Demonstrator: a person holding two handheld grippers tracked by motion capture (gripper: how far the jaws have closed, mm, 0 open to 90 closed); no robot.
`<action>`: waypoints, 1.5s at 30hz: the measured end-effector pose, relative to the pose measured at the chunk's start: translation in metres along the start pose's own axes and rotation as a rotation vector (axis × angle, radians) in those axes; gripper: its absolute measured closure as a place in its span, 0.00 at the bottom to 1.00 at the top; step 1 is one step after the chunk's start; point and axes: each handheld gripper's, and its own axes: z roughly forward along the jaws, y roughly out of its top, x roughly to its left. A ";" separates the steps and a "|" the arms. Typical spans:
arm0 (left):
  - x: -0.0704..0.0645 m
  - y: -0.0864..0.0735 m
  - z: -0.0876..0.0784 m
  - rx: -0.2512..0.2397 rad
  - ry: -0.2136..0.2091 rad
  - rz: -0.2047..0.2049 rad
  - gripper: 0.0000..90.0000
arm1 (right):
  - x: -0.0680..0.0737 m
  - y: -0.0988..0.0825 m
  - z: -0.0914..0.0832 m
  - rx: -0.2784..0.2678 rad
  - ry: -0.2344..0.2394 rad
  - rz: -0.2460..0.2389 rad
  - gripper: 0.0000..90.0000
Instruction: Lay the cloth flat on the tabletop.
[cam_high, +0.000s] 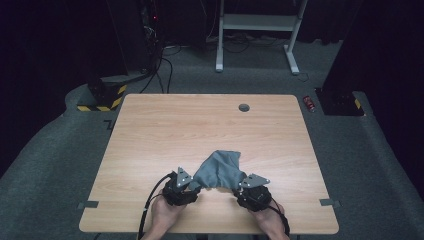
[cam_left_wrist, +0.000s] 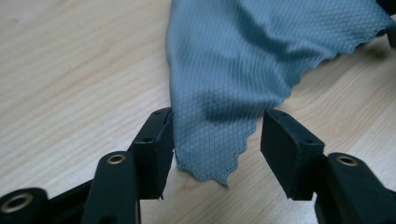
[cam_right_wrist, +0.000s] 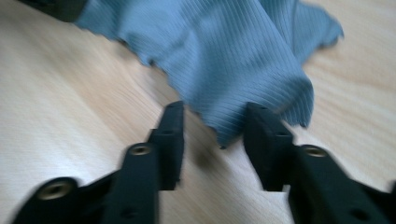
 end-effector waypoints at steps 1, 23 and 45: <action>0.001 -0.002 0.003 0.015 -0.005 -0.008 0.51 | -0.001 -0.001 0.002 0.010 -0.014 0.010 0.78; 0.007 -0.010 -0.007 0.065 -0.090 0.045 0.98 | -0.004 -0.014 -0.024 0.063 0.047 -0.063 0.79; 0.014 0.007 0.013 -0.002 -0.061 -0.102 0.56 | -0.055 0.068 0.047 0.043 0.044 0.169 0.99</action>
